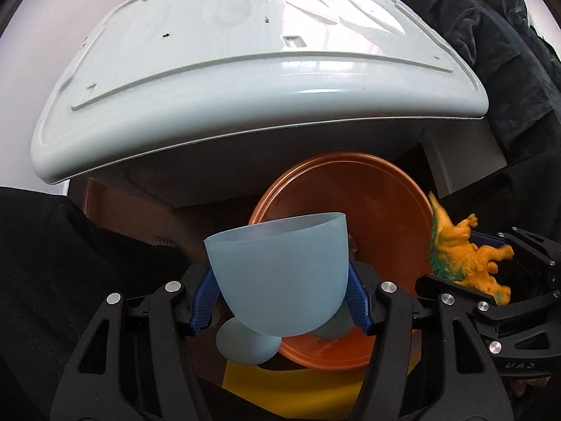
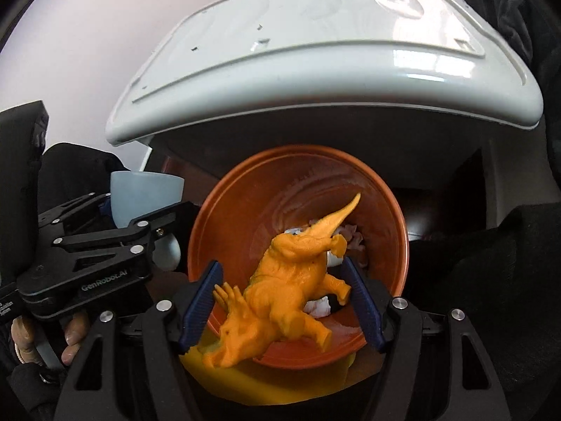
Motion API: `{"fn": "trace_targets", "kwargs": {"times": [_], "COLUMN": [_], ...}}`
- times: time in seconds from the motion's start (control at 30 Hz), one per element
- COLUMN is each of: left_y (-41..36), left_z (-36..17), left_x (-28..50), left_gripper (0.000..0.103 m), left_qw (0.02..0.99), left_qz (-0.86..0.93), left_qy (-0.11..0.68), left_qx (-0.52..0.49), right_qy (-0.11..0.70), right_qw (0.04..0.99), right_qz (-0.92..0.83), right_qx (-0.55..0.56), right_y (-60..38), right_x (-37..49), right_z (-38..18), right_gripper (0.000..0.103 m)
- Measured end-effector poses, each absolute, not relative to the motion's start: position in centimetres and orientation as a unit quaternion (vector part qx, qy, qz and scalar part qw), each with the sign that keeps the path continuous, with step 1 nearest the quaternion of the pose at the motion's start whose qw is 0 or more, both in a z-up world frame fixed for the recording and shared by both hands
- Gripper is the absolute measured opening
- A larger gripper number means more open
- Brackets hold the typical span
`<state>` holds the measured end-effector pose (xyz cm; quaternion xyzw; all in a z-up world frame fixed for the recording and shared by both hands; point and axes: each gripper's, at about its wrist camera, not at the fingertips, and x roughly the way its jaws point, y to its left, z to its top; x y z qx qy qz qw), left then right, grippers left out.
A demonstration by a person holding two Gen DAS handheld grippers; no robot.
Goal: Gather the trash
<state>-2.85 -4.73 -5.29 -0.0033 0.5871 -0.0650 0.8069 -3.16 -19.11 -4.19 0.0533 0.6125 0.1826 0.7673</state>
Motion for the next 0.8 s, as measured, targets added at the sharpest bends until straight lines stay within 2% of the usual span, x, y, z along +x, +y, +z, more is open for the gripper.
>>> {"fn": "trace_targets", "kwargs": {"times": [0.07,0.13,0.2,0.53,0.73,0.8], "left_y": [-4.6,-4.8,-4.8,-4.4,-2.9,-2.3], "left_z": [-5.0,-4.7,-4.4,-2.7,1.5,3.7], "left_x": [-2.9,-2.8,-3.0,-3.0,-3.6,-4.1], "left_gripper": [0.061,0.068,0.071,0.073,0.074,0.083], "left_qw": [0.809,0.812,0.816,0.835,0.882,0.904], "left_qz": [-0.059,-0.057,-0.056,-0.054,-0.044,-0.035], "left_qy": [0.585,0.581,0.576,0.547,0.47,0.426], "left_qx": [0.0,0.001,0.001,0.002,-0.015,-0.018], "right_qy": [0.606,0.6,0.597,0.573,0.53,0.507], "right_qw": [0.774,0.779,0.782,0.802,0.835,0.851], "right_qz": [0.175,0.171,0.167,0.151,0.115,0.099], "right_qx": [0.054,0.057,0.06,0.079,0.096,0.089], "right_y": [-19.2,-19.4,-19.7,-21.2,-22.1,-21.9], "right_x": [-3.1,-3.2,-3.3,-3.4,-2.3,-1.7], "right_z": [-3.9,-3.6,-3.4,-2.1,0.1,1.1], "right_gripper": [0.084,0.084,0.084,0.086,0.096,0.098]}}
